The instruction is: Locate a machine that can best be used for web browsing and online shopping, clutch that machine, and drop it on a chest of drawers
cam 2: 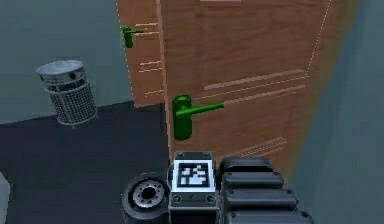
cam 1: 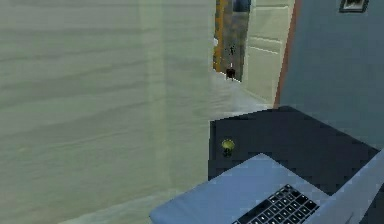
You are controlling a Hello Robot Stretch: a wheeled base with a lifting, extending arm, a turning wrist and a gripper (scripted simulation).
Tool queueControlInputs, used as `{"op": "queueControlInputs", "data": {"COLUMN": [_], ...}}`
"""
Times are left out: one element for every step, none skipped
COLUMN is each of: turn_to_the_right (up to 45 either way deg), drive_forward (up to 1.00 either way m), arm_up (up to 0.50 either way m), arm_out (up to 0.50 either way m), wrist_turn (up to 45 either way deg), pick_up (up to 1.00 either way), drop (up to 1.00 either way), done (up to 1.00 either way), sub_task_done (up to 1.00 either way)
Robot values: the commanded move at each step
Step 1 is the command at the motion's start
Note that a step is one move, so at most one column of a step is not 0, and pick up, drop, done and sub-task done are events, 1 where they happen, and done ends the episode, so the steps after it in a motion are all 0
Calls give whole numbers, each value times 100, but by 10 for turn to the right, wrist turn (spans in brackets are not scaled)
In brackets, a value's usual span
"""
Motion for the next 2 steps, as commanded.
{"op": "queueControlInputs", "data": {"turn_to_the_right": [450,450], "drive_forward": [0,0], "arm_up": [0,0], "arm_out": [0,0], "wrist_turn": [0,0], "pick_up": [0,0], "drop": [0,0], "done": [0,0], "sub_task_done": [0,0]}}
